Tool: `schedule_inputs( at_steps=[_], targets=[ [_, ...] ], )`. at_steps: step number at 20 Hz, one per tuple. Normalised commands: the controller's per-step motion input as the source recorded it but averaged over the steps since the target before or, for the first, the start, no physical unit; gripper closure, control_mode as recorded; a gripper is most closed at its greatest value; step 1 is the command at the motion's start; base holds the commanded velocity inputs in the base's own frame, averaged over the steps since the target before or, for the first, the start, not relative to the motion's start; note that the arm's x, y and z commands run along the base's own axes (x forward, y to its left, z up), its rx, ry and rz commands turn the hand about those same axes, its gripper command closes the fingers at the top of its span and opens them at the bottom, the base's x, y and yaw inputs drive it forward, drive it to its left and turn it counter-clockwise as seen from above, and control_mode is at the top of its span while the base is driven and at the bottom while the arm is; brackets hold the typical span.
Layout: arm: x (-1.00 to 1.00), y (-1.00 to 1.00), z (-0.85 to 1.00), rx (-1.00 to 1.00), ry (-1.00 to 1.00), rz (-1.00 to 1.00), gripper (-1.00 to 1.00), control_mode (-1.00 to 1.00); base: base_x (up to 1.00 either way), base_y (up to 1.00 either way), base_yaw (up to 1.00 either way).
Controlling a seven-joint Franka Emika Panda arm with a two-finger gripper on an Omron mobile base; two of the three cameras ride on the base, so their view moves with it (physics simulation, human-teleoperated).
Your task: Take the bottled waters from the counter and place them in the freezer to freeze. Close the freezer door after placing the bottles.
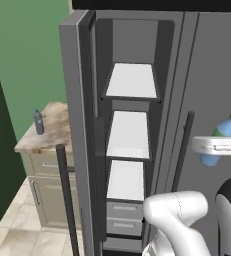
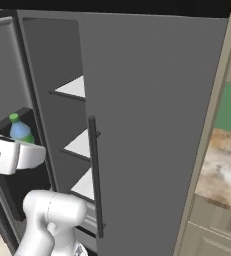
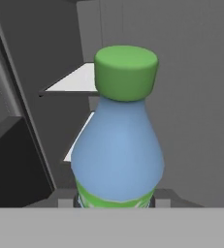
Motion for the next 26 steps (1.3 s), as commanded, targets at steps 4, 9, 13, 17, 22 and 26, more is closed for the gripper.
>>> schedule_inputs(
  at_steps=[4, 9, 13, 17, 22, 26],
  targets=[
    [0.0, 0.0, 0.0, 0.0, 0.0, 0.0, 1.0, 1.0, 0.08, 0.08, 0.0],
    [0.0, 0.0, 0.0, 0.0, 0.0, 0.0, 1.0, 1.0, 0.26, 0.24, 0.0],
    [0.0, 0.0, 0.0, 0.0, 0.0, 0.0, 1.0, 1.0, 0.34, 0.35, 0.0],
    [0.0, 0.0, 0.0, 0.0, 0.0, 0.0, 1.0, 1.0, 0.24, 0.34, 0.0],
    [0.0, 0.0, 0.0, 0.0, 0.0, 0.0, 1.0, 1.0, 0.23, 0.23, 0.0],
    [0.0, 0.0, 0.0, 0.0, 0.0, 0.0, 1.0, 1.0, 0.27, 0.21, 0.0]
  ],
)
